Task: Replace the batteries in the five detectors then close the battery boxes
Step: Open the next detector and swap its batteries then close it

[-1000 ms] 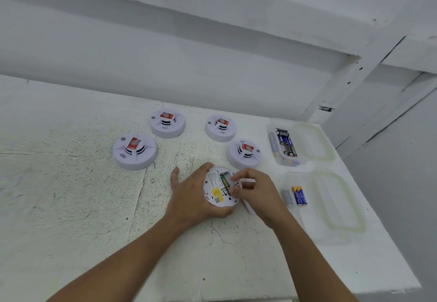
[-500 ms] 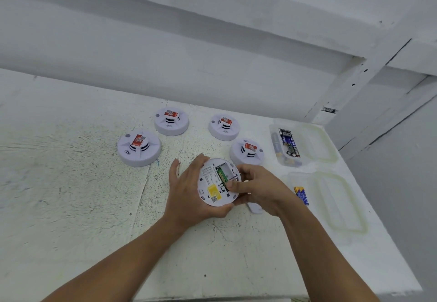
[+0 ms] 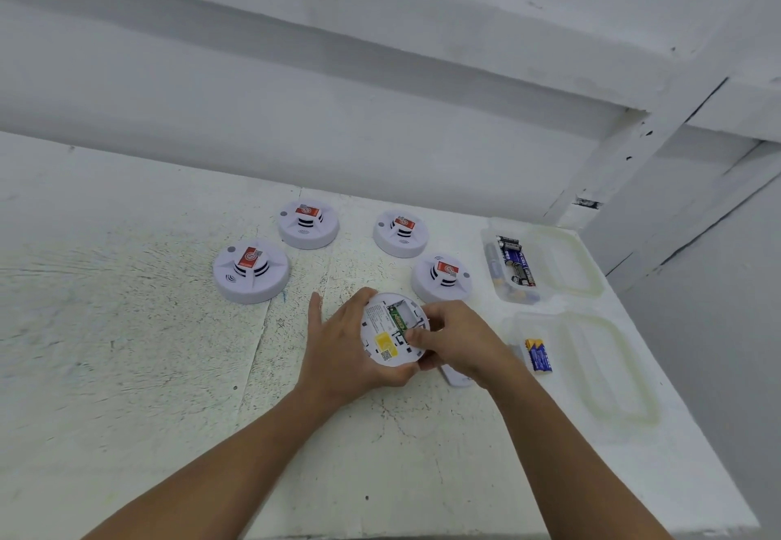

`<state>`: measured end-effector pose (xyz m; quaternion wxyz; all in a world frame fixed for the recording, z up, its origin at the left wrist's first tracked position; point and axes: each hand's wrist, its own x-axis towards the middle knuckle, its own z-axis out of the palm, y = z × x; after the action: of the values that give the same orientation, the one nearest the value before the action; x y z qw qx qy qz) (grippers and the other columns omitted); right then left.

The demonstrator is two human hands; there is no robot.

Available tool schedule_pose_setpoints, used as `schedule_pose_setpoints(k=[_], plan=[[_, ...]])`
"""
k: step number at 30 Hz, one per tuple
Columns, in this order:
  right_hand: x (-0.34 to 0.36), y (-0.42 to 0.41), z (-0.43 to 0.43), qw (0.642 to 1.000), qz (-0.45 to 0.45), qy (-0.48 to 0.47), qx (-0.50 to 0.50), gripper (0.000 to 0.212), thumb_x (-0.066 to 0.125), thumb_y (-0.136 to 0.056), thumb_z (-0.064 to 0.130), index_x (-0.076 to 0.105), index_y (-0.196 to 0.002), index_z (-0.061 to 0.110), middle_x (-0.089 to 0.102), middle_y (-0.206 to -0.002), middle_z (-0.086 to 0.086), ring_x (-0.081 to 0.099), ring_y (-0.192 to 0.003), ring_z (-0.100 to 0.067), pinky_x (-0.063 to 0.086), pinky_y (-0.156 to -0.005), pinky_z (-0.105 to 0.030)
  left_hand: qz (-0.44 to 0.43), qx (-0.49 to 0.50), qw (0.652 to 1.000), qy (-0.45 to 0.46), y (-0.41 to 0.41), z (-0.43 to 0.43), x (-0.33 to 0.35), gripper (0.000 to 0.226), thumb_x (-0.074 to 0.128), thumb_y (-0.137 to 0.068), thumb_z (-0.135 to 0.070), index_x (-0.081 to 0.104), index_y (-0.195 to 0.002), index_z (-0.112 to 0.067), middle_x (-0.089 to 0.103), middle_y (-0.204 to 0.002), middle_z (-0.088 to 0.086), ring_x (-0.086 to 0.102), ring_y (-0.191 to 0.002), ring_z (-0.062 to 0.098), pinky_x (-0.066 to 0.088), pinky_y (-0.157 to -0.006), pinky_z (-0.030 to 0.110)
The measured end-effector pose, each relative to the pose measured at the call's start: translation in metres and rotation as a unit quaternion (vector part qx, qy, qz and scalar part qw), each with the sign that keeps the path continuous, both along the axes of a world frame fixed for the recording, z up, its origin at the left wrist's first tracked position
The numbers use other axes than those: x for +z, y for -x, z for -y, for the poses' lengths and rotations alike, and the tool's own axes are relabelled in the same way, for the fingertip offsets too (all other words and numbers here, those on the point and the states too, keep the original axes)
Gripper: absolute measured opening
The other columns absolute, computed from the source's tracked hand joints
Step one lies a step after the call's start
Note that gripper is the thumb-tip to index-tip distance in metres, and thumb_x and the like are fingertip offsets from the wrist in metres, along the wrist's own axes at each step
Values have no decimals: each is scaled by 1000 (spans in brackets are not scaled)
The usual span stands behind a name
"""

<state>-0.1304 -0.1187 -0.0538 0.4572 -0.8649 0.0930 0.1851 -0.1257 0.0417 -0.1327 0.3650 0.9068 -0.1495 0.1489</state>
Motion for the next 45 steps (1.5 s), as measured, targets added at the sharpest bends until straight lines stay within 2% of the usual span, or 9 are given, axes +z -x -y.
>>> schedule_pose_setpoints(k=[9,13,15,18,21,30,35,39,45], plan=[[31,-17,31,981,27,165,94,42,68,-86,31,56,-124,19,69,-93,0,64,-66,-11,50,-58,-21,-98,-13,994,-54,-2,1,6,107,48,-47,-88,37,-132,-25,57,-106,-20,55,-106,2,-2,-116,48],[52,-54,77,981,124,148,6,20,66,-87,26,65,-105,18,68,-73,2,64,-56,-11,51,-53,-27,-112,-19,991,-63,0,0,8,108,49,-47,-87,32,-135,-28,52,-106,-23,53,-108,-1,-6,-117,46],[53,-74,102,969,155,181,-65,10,62,-88,19,65,-95,12,68,-77,-4,62,-59,-15,49,-55,-27,-120,-22,990,-69,0,0,10,109,50,-46,-87,30,-137,-30,53,-109,-23,53,-109,-1,-7,-117,45],[46,-95,129,952,127,259,-98,9,57,-86,7,66,-83,5,64,-80,-9,54,-56,-16,45,-55,-25,-127,-22,989,-77,0,1,13,107,50,-46,-86,29,-136,-31,49,-105,-25,52,-107,-2,-9,-117,44],[34,-104,140,950,51,300,-75,14,55,-84,-2,69,-83,-1,59,-64,-8,51,-53,-19,43,-51,-24,-135,-19,988,-78,0,2,17,107,51,-45,-85,29,-136,-32,48,-103,-28,49,-101,-6,-9,-117,45],[16,-114,142,951,4,309,-25,27,65,-71,-6,65,-97,-12,50,-73,-11,43,-65,-22,38,-57,-28,-158,-24,984,-76,-1,3,21,109,52,-44,-84,28,-138,-33,43,-103,-30,39,-97,-10,-12,-116,43],[17,-113,138,942,15,334,33,50,57,-76,-7,59,-121,15,52,-94,-2,47,-64,-13,35,-48,-21,-155,-26,985,-64,-1,2,20,107,54,-44,-84,31,-135,-34,47,-102,-28,49,-106,-5,-11,-116,43],[13,-113,138,937,25,346,40,43,53,-76,-10,67,-110,11,57,-78,1,45,-58,-13,32,-46,-20,-154,-24,986,-65,-1,2,18,108,55,-44,-85,30,-136,-34,48,-104,-28,50,-108,-4,-11,-116,42],[2,-110,145,960,80,263,-50,28,59,-77,-3,67,-100,12,58,-95,-6,50,-72,-17,35,-51,-21,-153,-24,985,-71,-1,3,18,108,56,-45,-85,29,-136,-35,48,-104,-28,51,-110,-3,-11,-116,42]])
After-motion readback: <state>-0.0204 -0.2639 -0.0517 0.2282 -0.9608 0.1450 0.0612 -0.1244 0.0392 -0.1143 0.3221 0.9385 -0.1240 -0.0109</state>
